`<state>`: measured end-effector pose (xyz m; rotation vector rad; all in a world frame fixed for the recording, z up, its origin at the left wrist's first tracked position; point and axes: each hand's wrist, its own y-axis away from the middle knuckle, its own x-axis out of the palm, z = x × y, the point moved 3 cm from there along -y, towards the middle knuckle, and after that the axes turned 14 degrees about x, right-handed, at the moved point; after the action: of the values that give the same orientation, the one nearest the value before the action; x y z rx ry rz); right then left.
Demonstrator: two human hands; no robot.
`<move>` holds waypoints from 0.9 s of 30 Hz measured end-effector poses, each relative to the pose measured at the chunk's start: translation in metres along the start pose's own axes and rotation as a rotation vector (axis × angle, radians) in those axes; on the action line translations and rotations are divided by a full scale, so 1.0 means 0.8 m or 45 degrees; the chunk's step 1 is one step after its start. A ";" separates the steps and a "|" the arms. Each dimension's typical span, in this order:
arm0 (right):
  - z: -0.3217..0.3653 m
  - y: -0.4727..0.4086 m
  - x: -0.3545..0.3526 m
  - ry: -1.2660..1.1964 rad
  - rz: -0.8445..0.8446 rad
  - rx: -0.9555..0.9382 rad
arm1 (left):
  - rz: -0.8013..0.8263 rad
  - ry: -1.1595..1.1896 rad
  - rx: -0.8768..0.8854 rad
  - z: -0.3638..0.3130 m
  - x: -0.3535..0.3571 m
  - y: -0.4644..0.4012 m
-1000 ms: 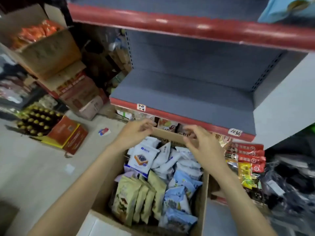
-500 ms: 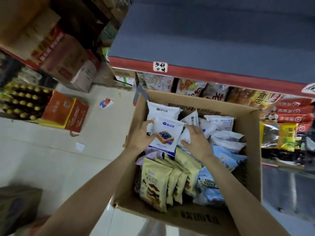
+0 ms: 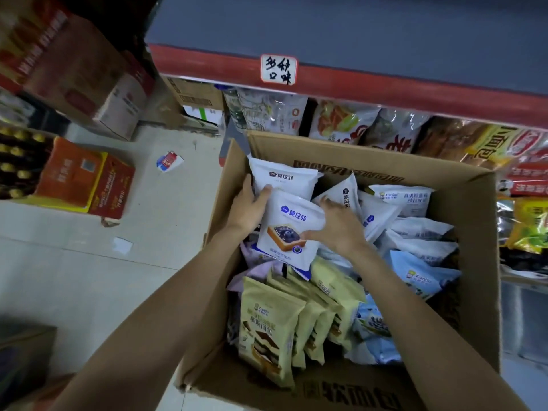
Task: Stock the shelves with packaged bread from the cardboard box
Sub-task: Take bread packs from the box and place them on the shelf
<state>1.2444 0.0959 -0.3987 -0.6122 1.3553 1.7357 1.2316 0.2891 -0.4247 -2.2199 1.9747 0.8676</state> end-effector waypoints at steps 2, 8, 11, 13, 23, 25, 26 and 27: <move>-0.013 0.022 -0.010 -0.173 -0.062 0.102 | -0.027 -0.038 0.024 0.004 0.003 -0.008; -0.078 0.077 -0.028 -0.704 -0.353 0.367 | 0.083 -0.294 0.074 0.007 0.022 -0.039; -0.091 0.075 -0.022 -0.786 -0.344 0.436 | 0.081 -0.471 0.042 0.009 0.034 -0.047; -0.092 0.073 -0.022 -0.810 -0.330 0.425 | 0.106 -0.461 0.005 0.009 0.039 -0.046; -0.118 0.105 -0.025 -0.793 -0.237 0.437 | -0.080 -0.115 0.194 -0.014 0.021 0.038; -0.119 0.121 -0.032 -0.782 -0.243 0.438 | -0.201 -0.085 0.273 -0.033 0.006 0.065; -0.119 0.130 -0.040 -0.753 -0.263 0.416 | -0.274 -0.061 0.298 -0.045 -0.005 0.079; -0.118 0.140 -0.051 -0.703 -0.291 0.388 | -0.339 -0.020 0.317 -0.057 -0.018 0.093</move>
<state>1.1620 -0.0144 -0.3343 -0.0938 1.0732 1.3420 1.1794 0.2703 -0.3564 -2.2492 1.6255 0.5712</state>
